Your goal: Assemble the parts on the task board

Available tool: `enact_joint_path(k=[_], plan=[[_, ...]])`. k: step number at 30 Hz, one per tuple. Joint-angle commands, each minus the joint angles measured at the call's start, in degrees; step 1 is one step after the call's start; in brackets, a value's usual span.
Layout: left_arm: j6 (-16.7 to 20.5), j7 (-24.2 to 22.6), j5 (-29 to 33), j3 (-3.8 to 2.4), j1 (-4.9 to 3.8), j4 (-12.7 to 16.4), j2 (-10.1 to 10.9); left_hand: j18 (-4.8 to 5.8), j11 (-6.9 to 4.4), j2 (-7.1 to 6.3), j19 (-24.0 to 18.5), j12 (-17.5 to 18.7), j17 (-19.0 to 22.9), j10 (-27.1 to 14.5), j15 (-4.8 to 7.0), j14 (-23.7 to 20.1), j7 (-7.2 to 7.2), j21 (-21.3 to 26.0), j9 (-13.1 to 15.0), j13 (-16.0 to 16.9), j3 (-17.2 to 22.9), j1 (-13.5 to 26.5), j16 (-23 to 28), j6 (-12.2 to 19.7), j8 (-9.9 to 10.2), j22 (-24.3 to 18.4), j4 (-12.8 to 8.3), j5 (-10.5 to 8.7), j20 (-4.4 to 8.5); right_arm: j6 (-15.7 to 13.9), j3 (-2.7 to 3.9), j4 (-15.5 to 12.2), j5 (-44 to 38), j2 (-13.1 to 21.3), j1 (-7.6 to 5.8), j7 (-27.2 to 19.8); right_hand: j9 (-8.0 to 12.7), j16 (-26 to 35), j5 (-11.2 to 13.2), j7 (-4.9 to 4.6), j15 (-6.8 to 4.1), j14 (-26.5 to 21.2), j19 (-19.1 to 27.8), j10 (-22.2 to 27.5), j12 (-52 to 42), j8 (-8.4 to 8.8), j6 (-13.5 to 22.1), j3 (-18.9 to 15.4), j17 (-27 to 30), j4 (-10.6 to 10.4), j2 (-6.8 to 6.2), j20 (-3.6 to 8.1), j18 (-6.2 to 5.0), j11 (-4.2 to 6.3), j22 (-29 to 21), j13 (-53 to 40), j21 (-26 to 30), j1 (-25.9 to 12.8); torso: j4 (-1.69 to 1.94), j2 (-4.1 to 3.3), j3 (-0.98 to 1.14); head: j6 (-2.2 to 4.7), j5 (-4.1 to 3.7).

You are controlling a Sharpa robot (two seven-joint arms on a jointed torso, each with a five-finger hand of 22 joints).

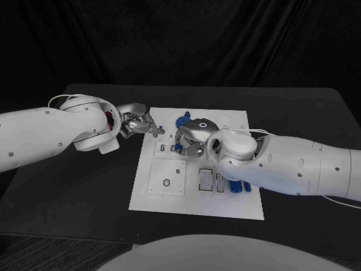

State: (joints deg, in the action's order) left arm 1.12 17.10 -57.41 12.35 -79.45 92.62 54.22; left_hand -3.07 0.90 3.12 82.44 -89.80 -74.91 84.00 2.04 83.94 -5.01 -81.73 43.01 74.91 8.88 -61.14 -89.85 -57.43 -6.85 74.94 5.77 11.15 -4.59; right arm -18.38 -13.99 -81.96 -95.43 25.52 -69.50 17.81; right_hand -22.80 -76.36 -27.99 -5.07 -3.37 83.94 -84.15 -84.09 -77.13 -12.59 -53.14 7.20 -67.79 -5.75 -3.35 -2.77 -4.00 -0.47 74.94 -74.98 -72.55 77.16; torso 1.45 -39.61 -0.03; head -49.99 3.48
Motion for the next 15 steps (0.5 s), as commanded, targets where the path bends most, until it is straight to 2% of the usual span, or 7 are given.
enact_joint_path(k=[1,2,9,15], plan=[[-0.44,-1.53,0.44,-0.04,-0.11,0.03,-0.09,0.28,-0.12,0.57,-0.51,-0.20,-15.09,6.00,-0.08,6.06,0.24,0.46,0.08,15.09,0.27,-0.01,-0.15,0.12,-0.33,8.72,0.19,0.20,0.08,-3.20,-0.08,-0.19,-0.28,0.39,0.27,-0.87,-0.70,-0.45,-1.98,0.26,-0.59,2.53,-0.45,-0.38,-0.37,-1.07,-1.19,0.87,-0.16,0.83,0.25,0.37,0.61,0.57,10.64,-1.41,-0.56,1.24,-0.04,0.00,0.00,-0.01,0.17],[-0.43,-1.71,0.44,-0.04,-0.11,0.04,-0.05,0.24,-0.10,0.55,-0.62,-0.20,-15.09,6.00,-0.09,6.06,0.20,0.60,0.06,15.09,0.31,-0.10,-0.15,0.36,-0.32,8.65,0.14,0.26,0.08,-4.37,-0.08,-0.31,-0.28,0.58,0.28,-1.23,-0.98,-0.55,-2.73,0.51,-0.72,2.55,-0.52,-0.47,-0.55,-1.65,-2.01,1.28,-0.27,1.10,0.32,0.47,0.65,0.76,10.70,-1.59,-0.79,1.49,-0.05,-0.02,0.00,-0.01,0.23],[-0.47,-3.23,0.44,-0.04,-0.09,0.28,0.32,0.16,0.28,0.45,-1.01,-0.20,-15.09,6.00,-0.36,6.06,-0.33,1.10,-0.65,15.09,0.63,-0.77,-0.15,2.16,0.42,8.49,-0.25,0.35,-0.08,-12.15,-0.07,-1.40,-0.28,2.30,0.24,-3.77,-1.89,-1.21,-3.97,1.40,-1.28,2.74,-0.92,-1.05,-1.61,-3.36,-4.16,2.17,-1.13,1.63,0.19,0.93,0.90,1.49,11.04,-2.66,-2.17,1.42,-0.03,-0.02,0.02,-0.01,0.34],[-0.29,-5.27,0.45,-0.04,-0.07,0.44,0.48,0.06,0.71,0.27,-1.43,-0.20,-15.09,6.00,-0.70,6.06,-0.84,1.60,-1.38,15.09,0.44,-0.65,-0.15,3.10,0.99,8.29,-0.05,-0.49,-0.36,-15.71,-0.07,-3.19,-0.28,3.91,-0.20,-4.62,-2.07,-1.35,-3.07,1.46,-1.38,2.78,-1.02,-1.19,-1.84,-3.49,-3.99,2.12,-1.25,1.41,-0.09,1.08,0.97,1.57,11.13,-2.88,-2.55,0.76,-0.07,-0.03,0.07,-0.01,0.35]])
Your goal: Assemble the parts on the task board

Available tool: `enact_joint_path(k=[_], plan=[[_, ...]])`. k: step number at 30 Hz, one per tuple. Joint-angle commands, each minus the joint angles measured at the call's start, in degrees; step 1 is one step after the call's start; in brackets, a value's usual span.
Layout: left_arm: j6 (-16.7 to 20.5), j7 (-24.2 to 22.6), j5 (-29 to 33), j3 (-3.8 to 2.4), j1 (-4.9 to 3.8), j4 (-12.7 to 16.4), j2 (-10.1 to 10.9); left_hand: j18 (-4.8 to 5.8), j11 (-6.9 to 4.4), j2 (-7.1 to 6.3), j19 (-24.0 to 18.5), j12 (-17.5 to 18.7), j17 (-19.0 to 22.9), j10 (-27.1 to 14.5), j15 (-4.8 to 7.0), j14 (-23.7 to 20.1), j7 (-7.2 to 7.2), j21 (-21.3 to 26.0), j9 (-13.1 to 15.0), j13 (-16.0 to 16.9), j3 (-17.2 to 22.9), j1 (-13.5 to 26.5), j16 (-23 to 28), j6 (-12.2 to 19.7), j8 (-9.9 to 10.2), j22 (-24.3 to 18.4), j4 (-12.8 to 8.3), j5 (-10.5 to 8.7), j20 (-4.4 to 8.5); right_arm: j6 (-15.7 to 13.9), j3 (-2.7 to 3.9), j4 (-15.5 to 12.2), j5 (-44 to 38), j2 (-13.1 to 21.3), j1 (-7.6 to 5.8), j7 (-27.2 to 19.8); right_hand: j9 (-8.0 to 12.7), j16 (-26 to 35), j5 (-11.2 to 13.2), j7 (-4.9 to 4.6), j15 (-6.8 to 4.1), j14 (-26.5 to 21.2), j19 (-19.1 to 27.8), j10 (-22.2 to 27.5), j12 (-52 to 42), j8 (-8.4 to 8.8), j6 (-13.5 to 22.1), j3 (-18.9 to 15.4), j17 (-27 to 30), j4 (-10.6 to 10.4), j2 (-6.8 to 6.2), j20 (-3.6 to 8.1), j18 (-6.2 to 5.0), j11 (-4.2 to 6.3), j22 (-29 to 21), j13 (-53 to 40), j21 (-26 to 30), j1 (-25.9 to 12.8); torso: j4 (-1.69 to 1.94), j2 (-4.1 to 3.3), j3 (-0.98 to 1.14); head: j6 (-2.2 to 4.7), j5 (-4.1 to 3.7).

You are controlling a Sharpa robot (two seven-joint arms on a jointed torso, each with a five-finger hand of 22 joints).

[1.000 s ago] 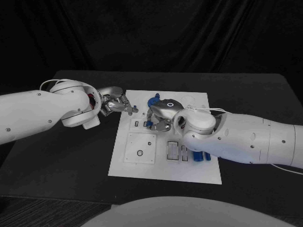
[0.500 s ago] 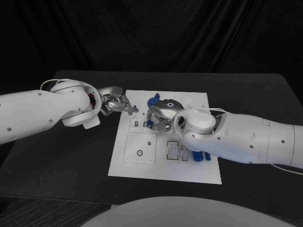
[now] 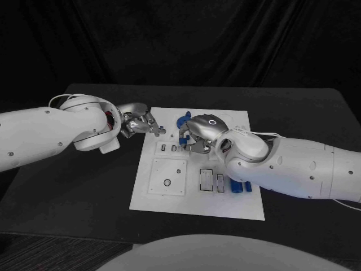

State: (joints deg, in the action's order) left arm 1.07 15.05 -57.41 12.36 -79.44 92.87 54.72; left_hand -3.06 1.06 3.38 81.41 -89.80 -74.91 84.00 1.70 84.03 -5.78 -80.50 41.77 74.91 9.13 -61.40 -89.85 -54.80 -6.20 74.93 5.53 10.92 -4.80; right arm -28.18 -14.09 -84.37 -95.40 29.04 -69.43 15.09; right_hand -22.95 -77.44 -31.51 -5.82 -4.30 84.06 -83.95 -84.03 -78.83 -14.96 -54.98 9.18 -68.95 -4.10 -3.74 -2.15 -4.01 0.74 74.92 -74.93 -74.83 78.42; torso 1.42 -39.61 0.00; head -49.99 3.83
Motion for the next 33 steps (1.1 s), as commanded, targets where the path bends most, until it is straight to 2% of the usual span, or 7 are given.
enact_joint_path(k=[1,4,11,15,21,31,33], plan=[[-0.30,-3.76,0.45,-0.05,-0.07,0.19,0.00,-0.01,0.76,-0.05,-0.62,-0.20,-15.09,6.00,-0.55,5.97,-0.31,0.64,-0.47,15.09,0.06,-0.28,-0.15,1.00,0.65,8.19,0.35,-0.60,-0.28,-6.52,0.04,-1.16,-0.30,0.67,-0.45,-2.04,-1.95,-0.30,0.89,2.19,-0.47,2.66,-1.23,-1.30,-0.21,-1.09,-1.99,0.15,-0.09,-0.31,0.21,0.49,0.99,0.36,11.15,-3.00,-0.32,-0.71,-0.04,-0.02,0.05,-0.01,0.01],[-0.49,-4.99,0.45,-0.04,-0.05,0.19,-0.03,-0.10,1.03,-0.11,-1.02,-0.20,-15.09,6.00,-0.80,5.97,-0.54,1.09,-0.83,15.09,-0.18,-0.16,-0.15,1.37,0.83,8.00,0.58,-1.17,-0.52,-7.73,0.04,-1.88,-0.30,1.17,-0.92,-2.30,-1.97,-0.43,0.99,2.20,-0.47,2.70,-1.30,-1.38,-0.40,-1.10,-1.98,0.16,-0.30,-0.33,0.20,0.50,1.04,0.36,11.21,-3.21,-0.56,-0.76,-0.13,-0.01,0.07,-0.01,0.05],[0.10,-9.06,0.45,-0.04,0.00,0.08,-0.66,-0.39,1.93,-0.98,-2.10,-0.20,-15.09,6.00,-1.80,5.97,-1.48,2.35,-3.02,15.09,-4.81,2.82,-0.15,3.04,1.22,7.78,4.66,-7.72,-1.43,-9.35,0.04,-2.61,-0.30,1.76,-1.57,-2.75,-2.12,-0.83,1.91,2.28,-0.52,2.82,-1.55,-1.73,-1.09,-1.26,-2.00,0.17,-0.82,-0.57,0.05,0.57,1.20,0.42,11.42,-3.93,-1.39,-1.27,-0.10,-0.06,0.07,-0.01,-0.13],[1.05,-11.42,0.45,-0.04,0.07,-0.15,-1.29,-0.48,2.25,-0.96,-2.48,-0.20,-15.09,6.00,-2.00,5.97,-1.83,2.83,-4.14,15.09,-6.47,2.84,-0.15,3.96,1.59,7.70,5.87,-7.77,-1.73,-9.70,0.03,-2.73,-0.30,1.78,-1.66,-2.99,-2.15,-0.86,2.27,2.29,-0.53,2.82,-1.56,-1.77,-1.17,-1.25,-1.91,0.17,-0.83,-0.65,-0.02,0.58,1.21,0.43,11.44,-4.01,-1.46,-1.43,-0.12,-0.05,0.12,-0.01,-0.09],[1.92,-13.83,0.45,-0.04,0.15,-0.37,-1.90,-0.55,2.57,-0.42,-2.76,-0.20,-15.09,6.00,-2.33,5.97,-2.15,3.20,-6.01,15.09,-7.76,1.25,-0.15,4.43,1.85,7.82,6.50,-5.80,-2.08,-9.69,0.03,-2.75,-0.30,1.76,-1.69,-3.29,-2.15,-0.89,2.33,2.29,-0.53,2.82,-1.59,-1.80,-1.24,-1.24,-1.89,0.18,-0.87,-0.65,-0.04,0.58,1.23,0.43,11.46,-4.08,-1.54,-1.44,-0.09,0.00,0.02,-0.01,-0.23],[2.03,-14.33,0.45,-0.04,0.39,-0.85,-2.62,-0.60,2.63,0.92,-2.82,-0.20,-15.09,6.00,-2.44,5.97,-2.16,3.54,-8.97,15.09,-8.68,-2.15,-0.15,3.90,1.63,8.22,6.40,0.47,-2.29,-9.78,0.03,-2.70,-0.30,1.58,-1.67,-3.67,-2.15,-0.86,2.66,2.27,-0.53,2.81,-1.57,-1.77,-1.18,-1.18,-1.73,0.26,-0.79,-0.63,-0.06,0.59,1.23,0.42,11.45,-4.01,-1.52,-1.41,0.01,-0.01,0.01,-0.01,-0.04],[2.02,-14.25,0.45,-0.04,0.51,-1.04,-2.88,-0.58,2.51,1.35,-2.70,-0.20,-15.09,6.00,-2.37,5.97,-2.03,3.51,-9.73,15.09,-8.40,-3.38,-0.15,3.48,1.43,8.41,5.96,2.69,-2.23,-9.88,0.03,-2.76,-0.30,1.54,-1.66,-3.76,-2.15,-0.89,2.79,2.27,-0.53,2.81,-1.57,-1.76,-1.16,-1.18,-1.70,0.28,-0.82,-0.62,-0.07,0.59,1.23,0.41,11.45,-4.00,-1.52,-1.40,0.04,0.01,0.00,-0.01,-0.15]])
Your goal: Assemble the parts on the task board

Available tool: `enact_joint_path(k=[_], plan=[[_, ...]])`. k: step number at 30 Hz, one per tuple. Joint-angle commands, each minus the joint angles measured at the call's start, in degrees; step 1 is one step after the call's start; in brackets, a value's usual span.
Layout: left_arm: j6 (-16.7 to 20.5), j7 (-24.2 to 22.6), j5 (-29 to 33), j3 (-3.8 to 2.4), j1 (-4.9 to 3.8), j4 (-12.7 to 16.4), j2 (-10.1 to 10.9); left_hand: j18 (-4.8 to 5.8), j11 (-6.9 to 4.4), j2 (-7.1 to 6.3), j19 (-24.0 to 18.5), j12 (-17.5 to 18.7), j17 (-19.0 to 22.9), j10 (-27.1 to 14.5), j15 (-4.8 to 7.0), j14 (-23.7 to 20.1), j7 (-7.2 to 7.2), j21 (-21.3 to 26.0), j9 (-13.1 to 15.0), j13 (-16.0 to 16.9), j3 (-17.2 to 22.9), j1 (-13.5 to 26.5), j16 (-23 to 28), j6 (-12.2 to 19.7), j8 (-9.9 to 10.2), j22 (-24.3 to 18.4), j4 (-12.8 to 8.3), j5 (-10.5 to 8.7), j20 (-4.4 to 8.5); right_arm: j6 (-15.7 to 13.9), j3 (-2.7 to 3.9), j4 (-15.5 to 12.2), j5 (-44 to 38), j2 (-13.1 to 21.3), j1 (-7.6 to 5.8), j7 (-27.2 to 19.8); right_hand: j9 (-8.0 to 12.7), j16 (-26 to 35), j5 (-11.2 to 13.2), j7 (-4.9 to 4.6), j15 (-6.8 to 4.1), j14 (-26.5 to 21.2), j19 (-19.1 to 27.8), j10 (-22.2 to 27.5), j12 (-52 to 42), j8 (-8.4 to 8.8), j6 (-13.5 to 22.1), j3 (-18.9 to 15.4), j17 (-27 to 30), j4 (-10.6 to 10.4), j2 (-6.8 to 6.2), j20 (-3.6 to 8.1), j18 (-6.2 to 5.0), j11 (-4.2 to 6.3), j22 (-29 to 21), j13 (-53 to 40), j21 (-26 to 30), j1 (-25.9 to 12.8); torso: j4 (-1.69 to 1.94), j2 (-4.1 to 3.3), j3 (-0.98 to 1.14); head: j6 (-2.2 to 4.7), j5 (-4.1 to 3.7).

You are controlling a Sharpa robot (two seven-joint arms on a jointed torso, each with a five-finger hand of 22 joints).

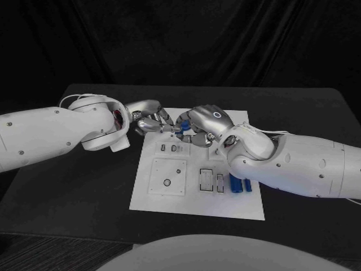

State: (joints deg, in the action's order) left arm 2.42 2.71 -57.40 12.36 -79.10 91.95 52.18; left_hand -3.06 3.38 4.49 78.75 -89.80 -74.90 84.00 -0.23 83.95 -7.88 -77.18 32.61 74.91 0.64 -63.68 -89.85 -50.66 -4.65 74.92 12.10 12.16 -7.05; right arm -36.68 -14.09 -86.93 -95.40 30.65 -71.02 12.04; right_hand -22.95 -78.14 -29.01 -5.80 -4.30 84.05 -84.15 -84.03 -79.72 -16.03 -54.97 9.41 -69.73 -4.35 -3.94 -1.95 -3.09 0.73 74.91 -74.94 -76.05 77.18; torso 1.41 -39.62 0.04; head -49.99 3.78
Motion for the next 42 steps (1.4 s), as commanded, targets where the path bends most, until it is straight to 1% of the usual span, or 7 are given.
enact_joint_path(k=[1,8,21,25,29,35,42], plan=[[0.64,-1.89,0.44,-0.04,0.21,-0.20,-0.44,-0.57,0.15,0.39,0.01,-0.20,-15.10,6.00,-0.40,6.05,0.12,0.16,-0.81,15.09,0.31,-1.59,-0.15,-0.77,-0.17,8.49,-0.84,1.86,0.05,-1.41,0.03,-0.22,-0.30,-0.08,-0.07,-0.73,-2.15,-0.18,0.29,2.25,-0.53,2.81,-1.37,-1.77,-0.27,-0.11,-1.71,0.05,-0.05,-0.38,0.13,0.39,0.31,0.42,11.46,-3.99,-0.30,-0.16,0.06,0.03,-0.05,-0.01,-0.11],[0.50,-1.78,0.44,-0.04,0.46,-0.76,-1.16,-0.54,-0.29,0.77,0.23,-0.20,-15.10,6.00,-0.04,6.05,0.59,0.17,-2.20,15.09,2.47,-4.08,-0.15,-1.98,-0.88,8.84,-2.26,7.13,0.35,-1.57,0.03,-0.41,-0.30,-0.14,-0.06,-0.89,-2.16,-0.18,0.58,2.23,-0.52,2.80,-1.38,-1.78,-0.30,-0.10,-1.64,0.10,-0.03,-0.37,0.13,0.39,0.33,0.41,11.48,-4.03,-0.38,-0.15,0.10,-0.02,0.02,-0.01,-0.19],[0.22,-1.43,0.44,-0.04,0.87,-1.63,-2.04,-0.49,-0.86,0.44,0.52,-0.20,-15.10,6.00,0.44,6.05,1.20,0.10,-2.78,15.09,5.10,-5.64,-0.15,-3.29,-2.09,9.16,-3.74,9.39,0.79,-1.78,0.02,-0.63,-0.30,-0.16,-0.06,-0.99,-2.18,-0.19,0.71,2.24,-0.51,2.80,-1.37,-1.77,-0.30,-0.11,-1.63,0.18,-0.02,-0.35,0.19,0.39,0.32,0.42,11.47,-4.03,-0.36,-0.08,0.00,-0.03,0.01,-0.01,-0.29],[0.82,-1.78,0.44,-0.04,0.98,-1.78,-2.21,-0.44,-1.37,-0.08,0.79,-0.20,-15.10,6.00,0.86,6.05,1.79,-0.02,-2.47,15.09,7.12,-6.35,-0.15,-4.36,-3.63,9.41,-4.98,10.80,1.22,-1.59,0.02,-0.64,-0.30,-0.18,-0.06,-0.88,-2.18,-0.19,0.71,2.24,-0.51,2.80,-1.37,-1.77,-0.30,-0.11,-1.63,0.18,-0.02,-0.35,0.19,0.39,0.32,0.42,11.47,-4.03,-0.36,-0.08,0.00,-0.02,0.02,-0.01,-0.34],[1.42,-2.24,0.44,-0.04,1.05,-1.87,-2.32,-0.33,-2.32,-0.87,1.39,-0.20,-15.10,6.00,1.68,6.05,2.84,-0.43,-0.38,15.09,9.79,-7.36,-0.15,-5.94,-6.85,9.83,-7.13,12.44,2.00,-1.31,0.02,-0.55,-0.30,-0.24,-0.06,-0.69,-2.21,-0.17,1.54,2.19,-0.49,2.76,-1.29,-1.73,-0.24,-0.10,-1.51,0.33,0.07,-0.28,0.18,0.39,0.28,0.37,11.42,-3.96,-0.20,0.00,0.00,0.00,0.04,-0.01,-0.28],[1.55,-2.29,0.44,-0.04,1.09,-1.88,-2.44,-0.18,-2.99,-1.69,1.87,-0.20,-15.10,6.00,2.28,6.05,3.65,-0.72,2.25,15.09,12.34,-7.05,-0.15,-6.16,-9.90,10.20,-8.56,12.55,2.55,-0.93,0.02,-0.35,-0.30,-0.33,-0.06,-0.37,-2.19,-0.07,2.42,2.08,-0.44,2.70,-1.16,-1.62,-0.05,0.04,-1.17,0.44,0.26,-0.23,0.14,0.36,0.22,0.29,11.33,-3.77,0.10,0.06,-0.03,0.00,-0.03,-0.01,-0.19],[1.59,-2.21,0.44,-0.04,1.11,-1.81,-2.34,-0.05,-3.85,-3.24,2.44,-0.20,-15.10,6.00,3.05,6.05,4.57,-0.93,7.84,15.09,16.73,-5.68,-0.15,-5.41,-15.35,10.71,-10.58,14.57,3.34,-0.19,0.02,-0.02,-0.30,-0.29,-0.06,0.16,-1.71,0.23,5.14,1.30,-0.01,2.53,-0.84,-1.31,0.40,1.23,1.11,0.49,0.84,-0.35,-0.14,0.09,0.10,-0.32,11.12,-3.33,0.79,-0.12,0.07,-0.03,-0.01,-0.01,-0.28]])
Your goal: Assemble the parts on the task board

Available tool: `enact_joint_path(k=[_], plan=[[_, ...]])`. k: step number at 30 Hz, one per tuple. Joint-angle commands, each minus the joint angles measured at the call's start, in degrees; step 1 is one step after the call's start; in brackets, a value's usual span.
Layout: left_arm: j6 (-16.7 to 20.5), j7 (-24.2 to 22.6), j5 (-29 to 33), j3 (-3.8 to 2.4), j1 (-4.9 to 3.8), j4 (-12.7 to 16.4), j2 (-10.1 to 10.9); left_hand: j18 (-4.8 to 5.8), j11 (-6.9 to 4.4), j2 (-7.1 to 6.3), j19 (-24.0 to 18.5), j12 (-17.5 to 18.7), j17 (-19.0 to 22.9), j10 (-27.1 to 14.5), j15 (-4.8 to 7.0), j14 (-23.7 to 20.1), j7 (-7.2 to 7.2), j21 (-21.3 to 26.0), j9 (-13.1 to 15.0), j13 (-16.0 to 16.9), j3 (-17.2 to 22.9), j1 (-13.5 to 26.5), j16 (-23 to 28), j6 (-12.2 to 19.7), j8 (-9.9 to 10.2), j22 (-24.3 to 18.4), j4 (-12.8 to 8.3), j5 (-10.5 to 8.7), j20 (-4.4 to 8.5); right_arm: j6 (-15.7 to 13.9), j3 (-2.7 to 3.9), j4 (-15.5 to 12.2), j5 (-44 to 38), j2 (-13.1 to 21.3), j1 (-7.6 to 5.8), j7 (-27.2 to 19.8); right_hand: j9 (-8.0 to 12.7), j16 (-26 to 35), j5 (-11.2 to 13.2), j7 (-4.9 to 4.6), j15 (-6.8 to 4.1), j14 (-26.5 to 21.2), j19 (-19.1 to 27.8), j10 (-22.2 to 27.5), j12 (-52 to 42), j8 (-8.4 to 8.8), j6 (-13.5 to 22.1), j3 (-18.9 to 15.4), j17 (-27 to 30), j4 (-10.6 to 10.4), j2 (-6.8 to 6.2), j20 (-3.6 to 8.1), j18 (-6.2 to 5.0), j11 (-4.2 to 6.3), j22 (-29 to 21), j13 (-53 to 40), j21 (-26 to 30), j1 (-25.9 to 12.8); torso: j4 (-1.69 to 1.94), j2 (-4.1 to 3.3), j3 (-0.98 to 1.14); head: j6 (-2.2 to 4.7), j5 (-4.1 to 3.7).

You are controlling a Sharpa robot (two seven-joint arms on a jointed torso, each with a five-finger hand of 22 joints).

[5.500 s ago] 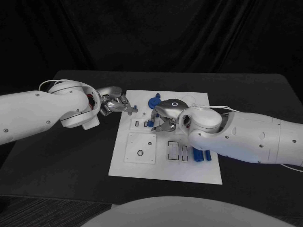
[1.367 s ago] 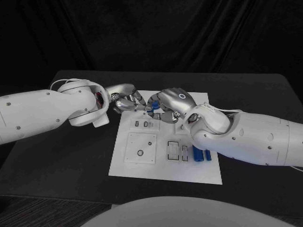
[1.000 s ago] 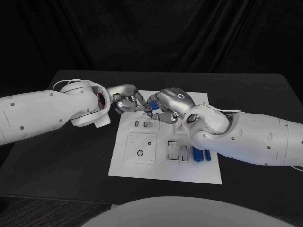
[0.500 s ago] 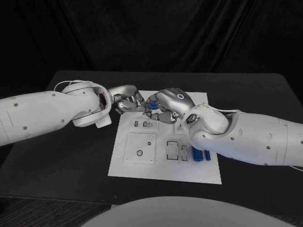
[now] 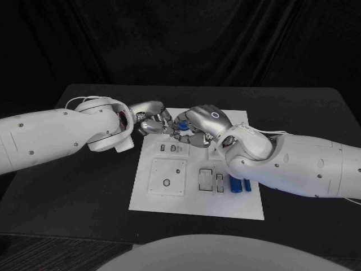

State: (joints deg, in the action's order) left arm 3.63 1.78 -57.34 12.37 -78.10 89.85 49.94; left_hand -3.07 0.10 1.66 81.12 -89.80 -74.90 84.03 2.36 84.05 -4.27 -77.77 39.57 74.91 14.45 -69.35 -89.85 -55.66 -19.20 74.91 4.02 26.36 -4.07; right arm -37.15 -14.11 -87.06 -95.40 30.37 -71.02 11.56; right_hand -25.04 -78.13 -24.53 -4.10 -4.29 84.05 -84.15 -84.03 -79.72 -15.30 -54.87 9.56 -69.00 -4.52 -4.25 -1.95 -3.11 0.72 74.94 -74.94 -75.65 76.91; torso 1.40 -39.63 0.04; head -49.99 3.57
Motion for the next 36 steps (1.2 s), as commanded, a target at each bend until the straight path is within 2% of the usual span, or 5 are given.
enact_joint_path(k=[1,6,11,24,36], plan=[[0.38,-1.23,0.38,-0.05,0.11,0.30,-0.08,-0.02,-0.63,-0.60,0.13,-0.20,-15.10,5.97,0.53,5.95,1.05,-0.37,1.55,15.09,3.47,0.15,-0.15,-0.28,-1.42,10.78,-2.74,0.63,0.42,0.41,0.04,0.17,-0.31,0.00,-0.06,0.73,0.51,0.17,1.08,-0.59,0.10,2.54,-0.78,-1.22,0.53,0.80,1.56,0.35,0.04,-0.18,0.09,0.00,0.09,-0.46,11.05,-3.19,0.54,0.15,0.08,-0.01,-0.01,-0.01,-0.04],[0.40,-0.91,0.38,-0.05,0.11,0.29,-0.02,-0.03,-0.72,-1.07,0.13,-0.20,-15.10,5.97,0.63,5.95,1.11,-0.23,2.92,15.09,4.66,0.71,-0.15,0.34,-2.53,10.84,-3.15,0.78,0.54,0.91,0.04,0.27,-0.31,0.06,-0.06,0.92,1.07,0.28,2.52,-1.22,0.55,2.48,-0.50,-0.88,0.97,1.82,3.43,0.31,0.29,-0.27,-0.22,-0.37,-0.02,-1.00,10.88,-2.74,1.15,0.11,0.06,-0.03,-0.03,-0.01,-0.07],[0.06,0.28,0.38,-0.05,0.12,-0.06,0.04,-0.06,-0.68,-1.33,0.05,-0.20,-15.10,5.97,0.63,5.95,1.01,-0.04,3.40,15.09,5.30,0.99,-0.15,1.07,-2.73,10.83,-3.38,0.80,0.56,1.34,0.04,-0.17,-0.31,0.66,-0.07,0.86,2.86,0.64,5.80,-1.95,0.63,2.31,0.08,-0.31,1.65,4.37,7.99,0.04,1.00,-0.75,-0.74,-0.66,-0.33,-0.97,10.52,-2.05,2.49,-0.06,0.00,-0.04,-0.01,-0.01,0.01],[-1.50,5.44,0.38,-0.06,0.12,-0.63,0.64,-0.12,-0.57,-1.42,-0.16,-0.20,-15.10,5.97,0.57,5.95,0.86,0.31,3.61,15.09,5.83,1.44,-0.15,1.75,-2.62,10.75,-3.39,0.33,0.54,2.62,0.04,-3.22,-0.31,6.19,-0.80,1.70,3.82,1.21,9.48,-1.98,0.69,2.11,0.50,0.18,2.33,4.52,8.80,-0.83,2.01,-1.71,-0.97,-0.71,-0.53,-1.06,10.24,-1.29,3.53,-0.40,0.00,-0.01,0.04,-0.01,0.55],[-5.98,15.52,0.38,-0.06,0.10,-1.91,-0.70,-0.08,-0.49,-1.43,0.07,-0.20,-15.10,5.97,0.55,5.95,0.68,0.17,3.48,15.09,6.74,1.87,-0.15,2.28,-2.11,10.83,-3.63,0.06,0.52,3.21,0.03,-11.35,-0.31,14.70,-6.07,3.08,4.11,1.50,9.92,-2.03,0.88,1.98,0.62,0.39,2.58,4.28,8.60,-0.99,2.46,-2.49,-0.45,-0.85,-0.56,-1.33,10.18,-1.04,3.80,-0.59,-0.16,0.01,0.06,-0.01,0.45]])
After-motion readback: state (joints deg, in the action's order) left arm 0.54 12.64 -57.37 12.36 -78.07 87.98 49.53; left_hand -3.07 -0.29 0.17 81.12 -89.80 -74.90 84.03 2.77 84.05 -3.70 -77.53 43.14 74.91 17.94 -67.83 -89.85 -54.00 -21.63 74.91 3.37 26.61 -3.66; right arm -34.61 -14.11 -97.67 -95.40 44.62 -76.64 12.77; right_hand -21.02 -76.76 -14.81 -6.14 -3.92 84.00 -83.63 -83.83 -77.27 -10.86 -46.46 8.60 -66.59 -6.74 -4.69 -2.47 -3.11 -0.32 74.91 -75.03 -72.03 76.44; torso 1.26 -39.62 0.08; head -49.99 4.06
